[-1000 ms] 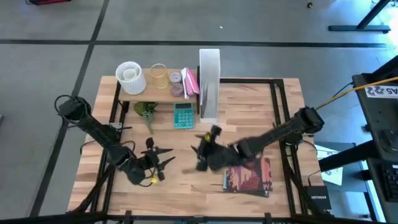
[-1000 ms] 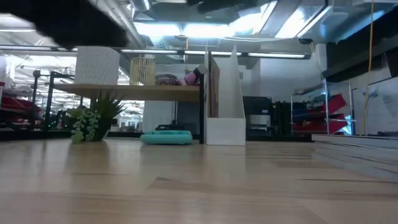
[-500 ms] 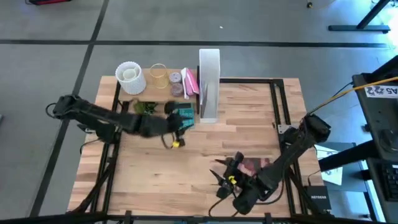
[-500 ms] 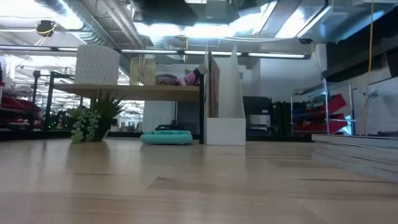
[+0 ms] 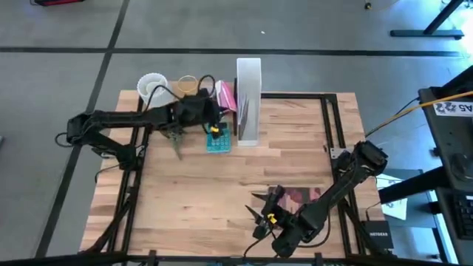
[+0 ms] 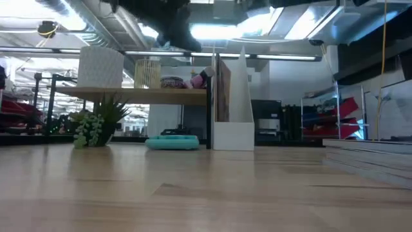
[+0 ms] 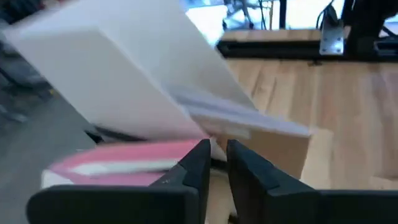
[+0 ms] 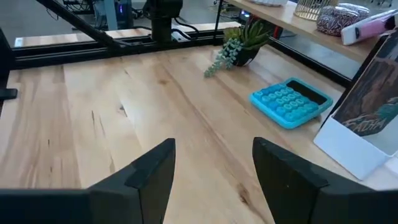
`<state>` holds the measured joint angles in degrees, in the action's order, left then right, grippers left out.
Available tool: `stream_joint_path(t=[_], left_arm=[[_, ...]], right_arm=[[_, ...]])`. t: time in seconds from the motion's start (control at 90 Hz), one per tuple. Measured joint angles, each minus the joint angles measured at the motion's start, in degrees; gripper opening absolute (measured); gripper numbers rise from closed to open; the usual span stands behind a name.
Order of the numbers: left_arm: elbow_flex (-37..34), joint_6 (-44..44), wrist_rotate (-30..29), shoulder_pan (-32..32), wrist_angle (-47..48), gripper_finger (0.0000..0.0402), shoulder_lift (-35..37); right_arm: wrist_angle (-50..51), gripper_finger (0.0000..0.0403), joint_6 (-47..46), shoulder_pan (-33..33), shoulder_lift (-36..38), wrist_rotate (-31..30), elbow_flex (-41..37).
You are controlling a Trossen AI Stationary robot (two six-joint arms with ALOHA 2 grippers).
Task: Stock shelves
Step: Adjust the pink stapler on the shelf
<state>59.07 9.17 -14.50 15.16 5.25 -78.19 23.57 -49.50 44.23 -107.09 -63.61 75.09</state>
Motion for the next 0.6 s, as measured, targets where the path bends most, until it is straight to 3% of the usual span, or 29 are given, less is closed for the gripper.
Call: stream_joint_path(t=[0.333,0.489,0.6], left_arm=[[-0.02,1.99,-0.02,-0.20,4.45,0.0015,-3.78],[-0.02,0.53,-7.35,-0.25,3.84,0.0014,-5.03],[-0.02,-0.86,-8.66,-0.20,3.90,0.0014,-5.01]], right_arm=[[-0.18,0.0198,-0.07,-0.85,0.00,0.11,0.00],[-0.79,0.0198,-0.13,-0.74,0.00,0.15,0.00],[-0.83,0.0198,-0.13,-0.74,0.00,0.15,0.00]])
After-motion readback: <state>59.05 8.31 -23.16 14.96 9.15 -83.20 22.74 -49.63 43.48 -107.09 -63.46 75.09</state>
